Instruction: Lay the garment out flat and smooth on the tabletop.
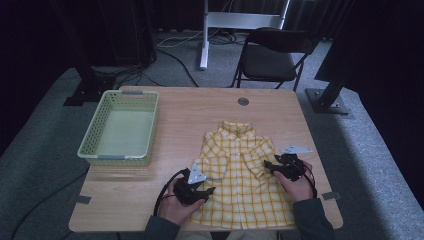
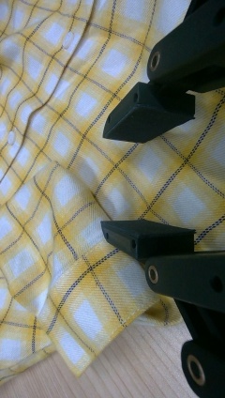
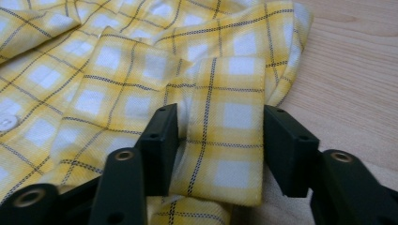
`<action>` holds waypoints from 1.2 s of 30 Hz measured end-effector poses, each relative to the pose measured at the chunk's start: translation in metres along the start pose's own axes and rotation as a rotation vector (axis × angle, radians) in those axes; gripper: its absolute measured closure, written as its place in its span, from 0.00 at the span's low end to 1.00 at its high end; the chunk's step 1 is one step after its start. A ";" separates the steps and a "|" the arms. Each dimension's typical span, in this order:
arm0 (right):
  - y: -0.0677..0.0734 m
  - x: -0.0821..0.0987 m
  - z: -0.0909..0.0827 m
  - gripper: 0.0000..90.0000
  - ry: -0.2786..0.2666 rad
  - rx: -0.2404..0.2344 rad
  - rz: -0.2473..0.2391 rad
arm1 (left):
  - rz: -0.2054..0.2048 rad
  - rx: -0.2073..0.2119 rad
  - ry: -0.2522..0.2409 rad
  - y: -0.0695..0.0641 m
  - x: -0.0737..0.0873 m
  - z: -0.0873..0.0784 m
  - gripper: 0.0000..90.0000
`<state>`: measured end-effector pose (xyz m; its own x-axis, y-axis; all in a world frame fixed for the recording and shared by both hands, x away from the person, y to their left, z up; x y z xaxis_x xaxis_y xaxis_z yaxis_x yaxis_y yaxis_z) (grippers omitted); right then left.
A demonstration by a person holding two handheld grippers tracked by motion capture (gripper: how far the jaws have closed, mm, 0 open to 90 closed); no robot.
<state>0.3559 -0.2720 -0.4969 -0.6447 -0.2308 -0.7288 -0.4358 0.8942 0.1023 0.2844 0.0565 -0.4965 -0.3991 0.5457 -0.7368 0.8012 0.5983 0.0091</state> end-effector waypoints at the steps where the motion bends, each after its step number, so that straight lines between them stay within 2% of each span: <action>1: 0.000 0.000 0.000 0.55 -0.001 0.001 0.002 | 0.001 -0.001 0.000 0.000 0.000 0.000 0.56; 12: 0.001 0.005 -0.009 0.59 -0.017 0.029 0.002 | 0.001 -0.006 -0.003 -0.001 0.000 0.000 0.56; 24: -0.006 0.016 -0.024 0.59 -0.040 0.071 0.060 | 0.001 -0.009 -0.005 -0.001 0.001 0.000 0.56; 27: -0.011 0.022 -0.031 0.59 -0.043 0.114 0.079 | 0.000 -0.009 -0.007 -0.001 0.001 0.000 0.56; 36: -0.020 0.032 -0.042 0.59 -0.033 0.198 0.107 | -0.001 -0.008 -0.008 -0.001 0.001 0.000 0.56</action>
<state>0.3177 -0.3132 -0.4938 -0.6586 -0.1208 -0.7428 -0.2320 0.9715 0.0477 0.2833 0.0560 -0.4973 -0.3965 0.5407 -0.7419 0.7972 0.6035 0.0139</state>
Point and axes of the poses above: each handheld gripper's, and its own axes: z roughly forward along the jaws, x roughly out of its underside, y roughly to its left, the point moved 2 cm from there along z, roughly forward along the jaws, and after that the axes turned 4 degrees about z, right-handed, at the moved point
